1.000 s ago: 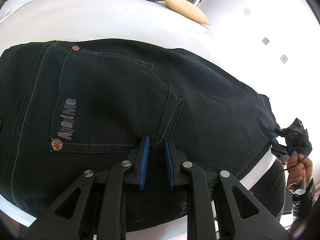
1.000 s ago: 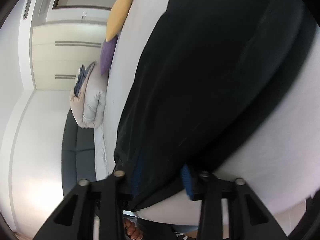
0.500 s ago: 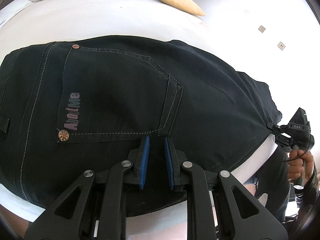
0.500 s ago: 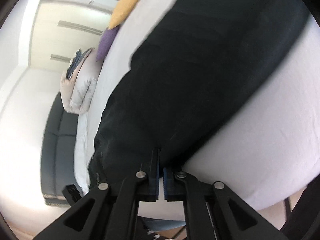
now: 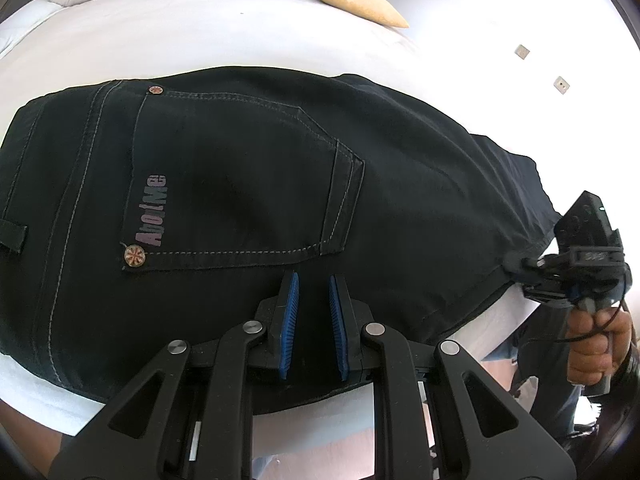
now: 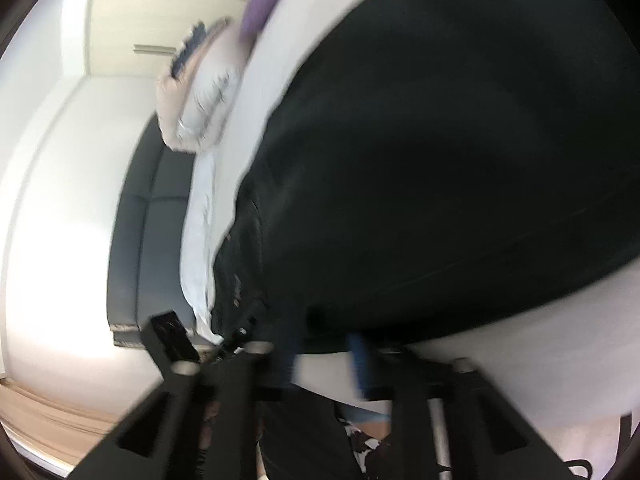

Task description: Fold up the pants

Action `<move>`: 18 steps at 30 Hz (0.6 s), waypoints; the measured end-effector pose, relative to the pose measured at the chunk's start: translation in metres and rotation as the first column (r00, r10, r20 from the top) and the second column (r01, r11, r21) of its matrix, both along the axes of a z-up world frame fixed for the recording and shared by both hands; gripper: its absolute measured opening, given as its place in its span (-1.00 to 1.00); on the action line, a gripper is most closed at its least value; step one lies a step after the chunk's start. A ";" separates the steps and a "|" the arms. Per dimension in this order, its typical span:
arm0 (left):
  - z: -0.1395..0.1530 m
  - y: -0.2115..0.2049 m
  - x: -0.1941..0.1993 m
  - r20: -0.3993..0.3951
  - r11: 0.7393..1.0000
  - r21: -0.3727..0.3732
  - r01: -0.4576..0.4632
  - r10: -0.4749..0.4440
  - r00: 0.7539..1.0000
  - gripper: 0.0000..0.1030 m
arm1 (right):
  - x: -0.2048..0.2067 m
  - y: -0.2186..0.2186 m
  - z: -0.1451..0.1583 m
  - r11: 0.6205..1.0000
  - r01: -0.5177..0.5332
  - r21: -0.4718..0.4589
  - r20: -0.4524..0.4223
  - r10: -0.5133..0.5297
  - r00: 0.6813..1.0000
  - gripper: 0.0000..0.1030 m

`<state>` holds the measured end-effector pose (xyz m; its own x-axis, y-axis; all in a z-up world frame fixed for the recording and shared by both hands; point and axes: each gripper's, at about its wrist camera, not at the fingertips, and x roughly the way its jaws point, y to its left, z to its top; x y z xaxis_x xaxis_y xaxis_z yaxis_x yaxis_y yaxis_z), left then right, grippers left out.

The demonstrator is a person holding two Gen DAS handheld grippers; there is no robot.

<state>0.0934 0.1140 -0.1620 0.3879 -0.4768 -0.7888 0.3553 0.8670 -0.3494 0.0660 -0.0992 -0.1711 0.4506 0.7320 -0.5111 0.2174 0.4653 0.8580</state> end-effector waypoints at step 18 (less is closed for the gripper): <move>0.022 -0.064 0.026 0.039 0.998 -0.048 0.050 -0.048 0.998 -0.69 | -0.013 -0.017 -0.009 0.995 0.043 0.089 0.025 -0.045 0.999 -0.72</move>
<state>0.1193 0.0504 -0.1397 0.3928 -0.5334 -0.7491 0.4105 0.8307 -0.3762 0.0534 -0.1166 -0.1804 0.4961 0.7530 -0.4323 0.2124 0.3775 0.9013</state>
